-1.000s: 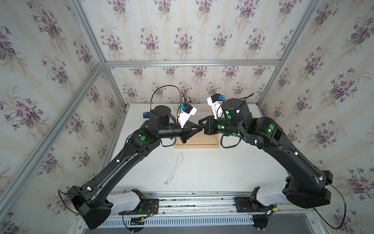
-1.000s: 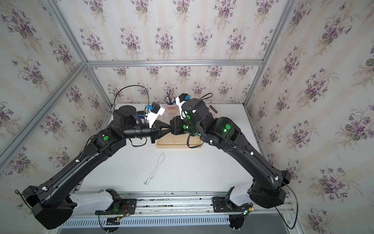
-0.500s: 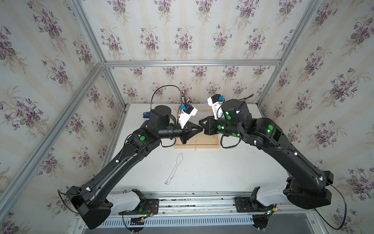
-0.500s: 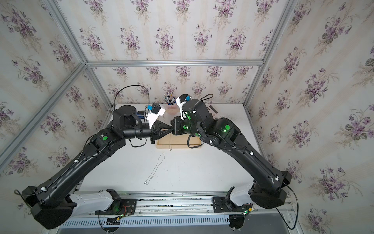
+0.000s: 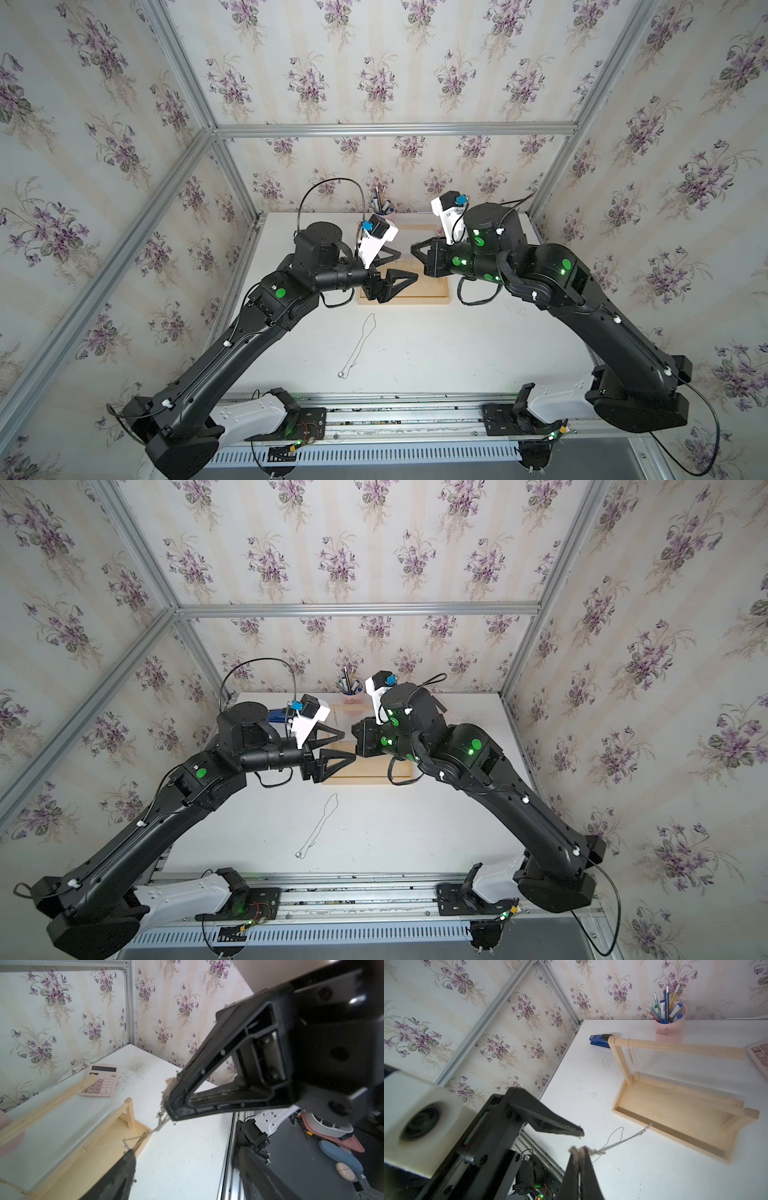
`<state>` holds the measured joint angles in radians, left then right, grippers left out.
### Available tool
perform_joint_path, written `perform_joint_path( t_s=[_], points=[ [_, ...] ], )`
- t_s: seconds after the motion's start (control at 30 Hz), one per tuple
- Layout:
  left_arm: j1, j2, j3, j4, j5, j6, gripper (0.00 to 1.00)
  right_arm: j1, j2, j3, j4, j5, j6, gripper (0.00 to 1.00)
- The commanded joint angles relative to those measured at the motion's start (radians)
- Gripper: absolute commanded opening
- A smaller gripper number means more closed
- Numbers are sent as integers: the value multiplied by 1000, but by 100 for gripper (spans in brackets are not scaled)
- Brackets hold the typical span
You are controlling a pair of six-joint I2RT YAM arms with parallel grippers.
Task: Hang the necklace on the jewelry display stand
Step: Adjust the necklace.
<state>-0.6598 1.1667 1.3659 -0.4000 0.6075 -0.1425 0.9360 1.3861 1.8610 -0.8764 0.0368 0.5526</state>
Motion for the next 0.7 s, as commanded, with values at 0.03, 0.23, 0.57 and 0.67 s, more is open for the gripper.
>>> perform_joint_path(
  t_s=[0.03, 0.23, 0.57, 0.67],
  points=[
    [1, 20, 26, 20, 10, 23, 78, 0, -9, -2, 34, -32, 9, 0],
    [1, 46, 68, 24, 21, 34, 47, 0, -25, -8, 55, -72, 25, 0],
    [0, 51, 99, 5, 37, 39, 21, -3, -35, -17, 76, -100, 44, 0],
    [0, 51, 104, -3, 40, 42, 12, -1, -36, -24, 77, -97, 41, 0]
  ],
)
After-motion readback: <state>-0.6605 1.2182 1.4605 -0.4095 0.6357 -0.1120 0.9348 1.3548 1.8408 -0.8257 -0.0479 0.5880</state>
